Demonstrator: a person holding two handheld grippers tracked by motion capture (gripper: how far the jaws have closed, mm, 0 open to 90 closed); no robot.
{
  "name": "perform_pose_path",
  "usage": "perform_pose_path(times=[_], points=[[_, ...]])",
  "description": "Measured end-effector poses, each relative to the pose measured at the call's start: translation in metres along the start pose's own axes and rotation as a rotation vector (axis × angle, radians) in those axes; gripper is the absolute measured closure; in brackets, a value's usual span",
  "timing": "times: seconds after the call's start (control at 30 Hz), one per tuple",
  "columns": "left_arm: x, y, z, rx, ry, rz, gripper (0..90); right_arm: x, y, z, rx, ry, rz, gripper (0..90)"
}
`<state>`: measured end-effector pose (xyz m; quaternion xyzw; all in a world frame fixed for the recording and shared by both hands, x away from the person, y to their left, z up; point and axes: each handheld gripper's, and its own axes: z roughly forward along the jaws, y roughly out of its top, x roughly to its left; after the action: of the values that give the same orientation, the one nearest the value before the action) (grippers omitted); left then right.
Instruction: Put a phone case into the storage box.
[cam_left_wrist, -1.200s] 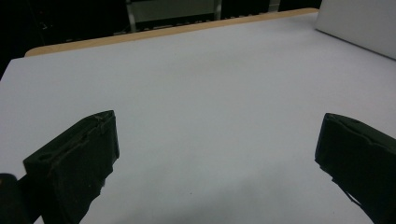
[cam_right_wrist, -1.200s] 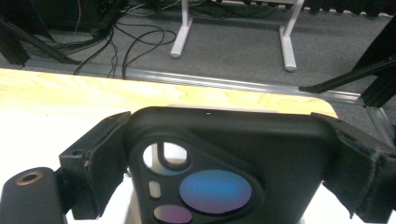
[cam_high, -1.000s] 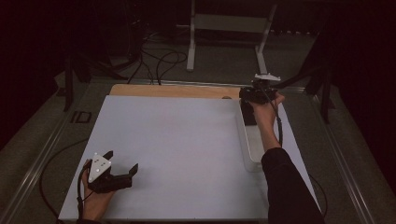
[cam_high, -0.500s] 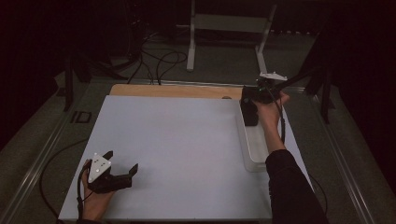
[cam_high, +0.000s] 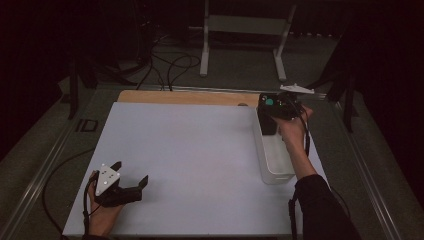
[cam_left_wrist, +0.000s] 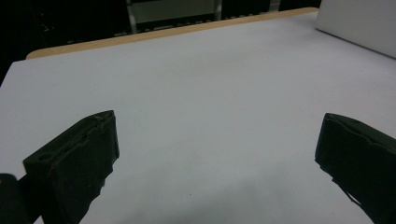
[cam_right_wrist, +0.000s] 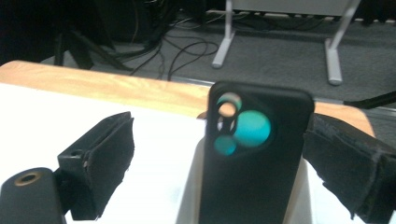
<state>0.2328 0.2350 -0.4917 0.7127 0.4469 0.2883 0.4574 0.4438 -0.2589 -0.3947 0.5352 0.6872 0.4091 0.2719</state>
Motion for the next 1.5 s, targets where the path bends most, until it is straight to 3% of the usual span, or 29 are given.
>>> perform_pose_path(times=[0.23, 0.47, 0.7, 1.07, 1.27, 1.5], points=[[0.000, 0.000, 0.000, -0.003, 0.003, 0.000, 0.1, 0.010, -0.013, -0.021, -0.017, 0.082, -0.011, 9.1], [0.000, 0.000, 0.000, -0.002, 0.004, -0.001, 0.1, 0.027, -0.033, -0.046, -0.030, 0.157, -0.065, 9.1], [0.001, 0.001, -0.002, -0.007, 0.005, -0.004, 0.1, 0.033, -0.053, -0.067, -0.062, 0.177, -0.102, 9.1], [0.001, 0.005, -0.005, -0.021, -0.001, -0.012, 0.1, 0.031, -0.086, -0.093, -0.119, 0.208, -0.093, 9.0], [0.002, 0.007, -0.008, -0.033, 0.001, -0.014, 0.1, 0.032, -0.103, -0.107, -0.153, 0.222, -0.112, 9.0], [0.001, 0.009, -0.008, -0.038, -0.006, -0.002, 0.1, 0.035, -0.124, -0.114, -0.149, 0.229, -0.135, 9.1]])
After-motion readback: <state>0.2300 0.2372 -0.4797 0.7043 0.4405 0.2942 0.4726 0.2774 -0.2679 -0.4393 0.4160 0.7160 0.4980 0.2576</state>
